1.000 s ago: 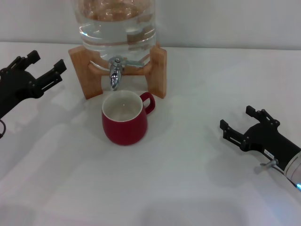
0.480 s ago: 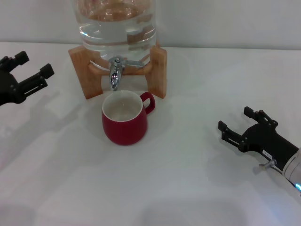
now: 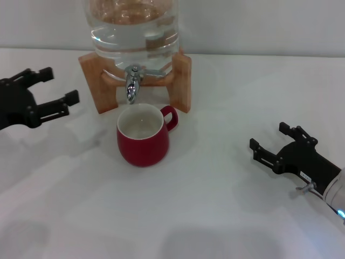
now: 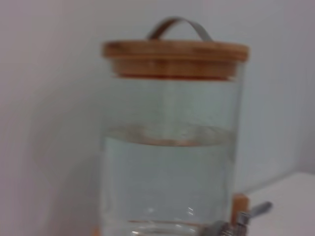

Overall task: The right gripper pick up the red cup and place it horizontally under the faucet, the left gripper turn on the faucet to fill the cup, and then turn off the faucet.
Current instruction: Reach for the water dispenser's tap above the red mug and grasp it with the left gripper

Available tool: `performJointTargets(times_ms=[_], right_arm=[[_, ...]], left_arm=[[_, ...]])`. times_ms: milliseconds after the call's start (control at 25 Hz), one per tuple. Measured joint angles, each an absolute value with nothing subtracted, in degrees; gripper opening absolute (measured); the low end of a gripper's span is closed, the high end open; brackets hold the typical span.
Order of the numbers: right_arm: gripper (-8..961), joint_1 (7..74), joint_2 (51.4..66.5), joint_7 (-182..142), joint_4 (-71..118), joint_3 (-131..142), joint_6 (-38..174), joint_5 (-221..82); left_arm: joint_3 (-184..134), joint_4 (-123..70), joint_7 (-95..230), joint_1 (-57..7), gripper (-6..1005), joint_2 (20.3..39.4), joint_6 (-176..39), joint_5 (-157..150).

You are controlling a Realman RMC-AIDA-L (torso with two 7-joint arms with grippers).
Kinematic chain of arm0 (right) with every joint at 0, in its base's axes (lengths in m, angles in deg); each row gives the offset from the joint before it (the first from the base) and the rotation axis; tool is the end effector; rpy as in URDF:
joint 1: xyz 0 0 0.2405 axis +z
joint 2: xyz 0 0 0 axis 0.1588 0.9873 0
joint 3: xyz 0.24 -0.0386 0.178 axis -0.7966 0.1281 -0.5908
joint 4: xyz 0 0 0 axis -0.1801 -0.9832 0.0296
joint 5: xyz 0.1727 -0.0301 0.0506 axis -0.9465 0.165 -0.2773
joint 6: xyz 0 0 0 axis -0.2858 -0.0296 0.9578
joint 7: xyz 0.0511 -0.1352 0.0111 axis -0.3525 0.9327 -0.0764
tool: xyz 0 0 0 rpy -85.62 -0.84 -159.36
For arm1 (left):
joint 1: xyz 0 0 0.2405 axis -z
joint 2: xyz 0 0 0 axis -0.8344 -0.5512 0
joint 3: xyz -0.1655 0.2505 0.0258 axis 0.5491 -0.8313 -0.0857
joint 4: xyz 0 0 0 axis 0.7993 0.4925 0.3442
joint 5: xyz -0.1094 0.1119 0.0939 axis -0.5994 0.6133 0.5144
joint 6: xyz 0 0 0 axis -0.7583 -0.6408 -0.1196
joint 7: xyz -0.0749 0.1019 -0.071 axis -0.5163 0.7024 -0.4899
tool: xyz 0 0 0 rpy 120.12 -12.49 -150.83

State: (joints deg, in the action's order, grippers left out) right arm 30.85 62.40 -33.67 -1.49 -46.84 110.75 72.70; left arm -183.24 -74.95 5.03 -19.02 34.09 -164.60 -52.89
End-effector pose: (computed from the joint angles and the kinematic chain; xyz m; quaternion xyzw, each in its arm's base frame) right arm 0.3234 0.3127 -0.0846 -0.8390 0.2301 0.2487 0.4257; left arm -0.3124 0.3312 0.0525 -0.8846 -0.1836 -0.2829 0.3220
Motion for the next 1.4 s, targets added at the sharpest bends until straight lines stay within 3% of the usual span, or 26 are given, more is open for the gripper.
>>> performJointTargets(times_ms=[480,1400], right_arm=[[875,30.9,62.41,-33.7,-1.9,-46.8,110.5,72.7],[875,31.2,62.41,-33.7,-2.3,-45.4,110.8,72.7]], left_arm=[[-183.3,-77.5,4.6,-11.2,876,33.94,-168.1,-46.6],[-183.3,-79.1,-0.1,-4.5,876,34.29,-169.5,-38.6]])
